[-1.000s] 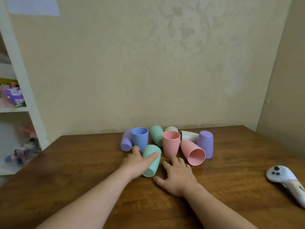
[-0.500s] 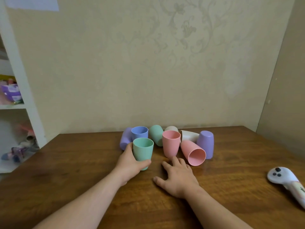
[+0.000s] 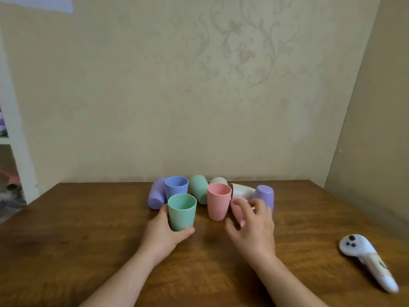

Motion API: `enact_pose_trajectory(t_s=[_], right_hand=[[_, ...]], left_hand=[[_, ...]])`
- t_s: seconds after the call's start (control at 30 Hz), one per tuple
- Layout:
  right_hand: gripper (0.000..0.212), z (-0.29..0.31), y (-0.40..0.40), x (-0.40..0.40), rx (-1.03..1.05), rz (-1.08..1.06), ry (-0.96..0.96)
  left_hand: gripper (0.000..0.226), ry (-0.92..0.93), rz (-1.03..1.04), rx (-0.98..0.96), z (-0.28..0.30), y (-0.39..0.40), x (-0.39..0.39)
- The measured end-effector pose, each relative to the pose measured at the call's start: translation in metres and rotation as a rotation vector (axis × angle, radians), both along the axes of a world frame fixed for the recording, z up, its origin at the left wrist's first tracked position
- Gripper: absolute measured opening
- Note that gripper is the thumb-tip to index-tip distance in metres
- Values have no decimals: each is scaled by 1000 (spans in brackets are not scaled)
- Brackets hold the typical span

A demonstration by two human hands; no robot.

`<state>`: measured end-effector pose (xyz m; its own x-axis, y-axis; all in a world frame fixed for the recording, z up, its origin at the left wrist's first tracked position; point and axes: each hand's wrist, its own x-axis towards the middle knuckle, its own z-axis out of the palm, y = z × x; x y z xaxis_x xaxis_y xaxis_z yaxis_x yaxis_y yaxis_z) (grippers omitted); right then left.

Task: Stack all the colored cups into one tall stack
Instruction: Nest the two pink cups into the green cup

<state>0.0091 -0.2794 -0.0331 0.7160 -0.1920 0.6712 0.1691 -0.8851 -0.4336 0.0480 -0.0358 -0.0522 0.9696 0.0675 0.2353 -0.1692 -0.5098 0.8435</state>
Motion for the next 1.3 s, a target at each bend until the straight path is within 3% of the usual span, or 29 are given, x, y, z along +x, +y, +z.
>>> enact_pose_trajectory(t_s=[0.13,0.23,0.37,0.47,0.57,0.87,1.03,1.1,1.2,1.3], right_hand=[[83,26,-25,9,-70,-289,309],[84,12,-24,5,-180,-248,433],[59,-8,-18,2,59,-116,388],[55,-8,-19,-3,149,-88,328],[62,4,-26,-10,141,-62,329],[96,47,-18,-5,102,75,404],[117,26,-12,-1,387,127,379],[110,13,-13,-3,506,146,372],[79,2,-14,-6,644,174,382],[55,21,-8,-7,622,203,366]], left_hand=[[88,1,-13,-7,0,-1,0],[81,26,-30,-43,3,0,-1],[74,46,-47,-45,5,-1,-2],[71,65,-92,-37,6,0,-3],[61,84,-154,-38,6,3,-6],[62,69,-200,-79,8,2,-8],[85,25,-188,-93,8,2,-8],[84,14,-198,-112,9,2,-9],[77,14,-193,-124,8,3,-7],[64,2,-164,-97,6,2,-7]])
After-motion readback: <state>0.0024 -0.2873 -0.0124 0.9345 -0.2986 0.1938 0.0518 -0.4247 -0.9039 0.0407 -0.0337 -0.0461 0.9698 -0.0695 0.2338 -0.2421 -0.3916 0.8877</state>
